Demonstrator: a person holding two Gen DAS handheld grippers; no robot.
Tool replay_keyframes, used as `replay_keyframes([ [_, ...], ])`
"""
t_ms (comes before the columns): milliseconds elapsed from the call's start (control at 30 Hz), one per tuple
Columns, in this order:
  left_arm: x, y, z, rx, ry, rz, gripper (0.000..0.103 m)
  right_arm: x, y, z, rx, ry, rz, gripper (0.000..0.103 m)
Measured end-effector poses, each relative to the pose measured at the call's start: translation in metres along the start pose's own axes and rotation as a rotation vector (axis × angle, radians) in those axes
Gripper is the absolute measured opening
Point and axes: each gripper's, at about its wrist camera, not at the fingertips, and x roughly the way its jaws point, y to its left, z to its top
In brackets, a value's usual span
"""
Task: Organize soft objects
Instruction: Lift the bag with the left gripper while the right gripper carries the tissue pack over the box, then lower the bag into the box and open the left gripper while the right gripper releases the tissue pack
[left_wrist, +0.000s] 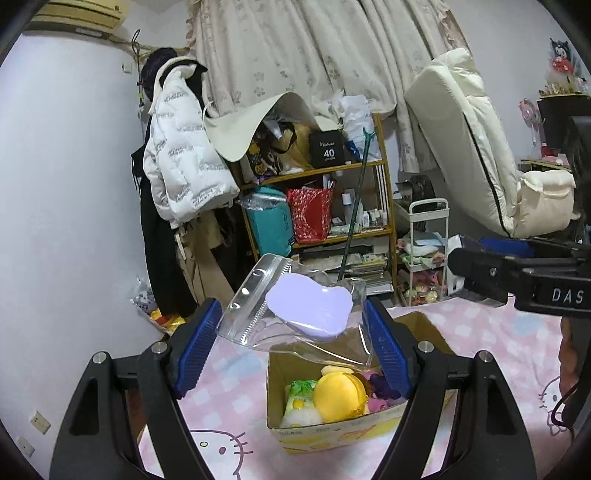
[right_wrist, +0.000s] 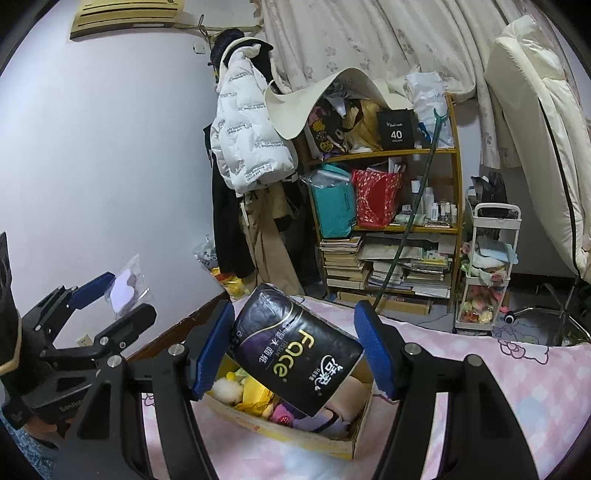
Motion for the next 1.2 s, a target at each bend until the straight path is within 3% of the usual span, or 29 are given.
replay_keyframes([
  [567,0.072,0.002,-0.059,-0.030,0.170,-0.030,0.078,0.058,-0.022,-0.032,0.009,0.060,-0.035,0.071],
  [1200,0.086,-0.008,-0.074,-0.007,0.198,-0.035,0.084,0.087,-0.047,-0.057,0.113,0.148,0.035,0.072],
])
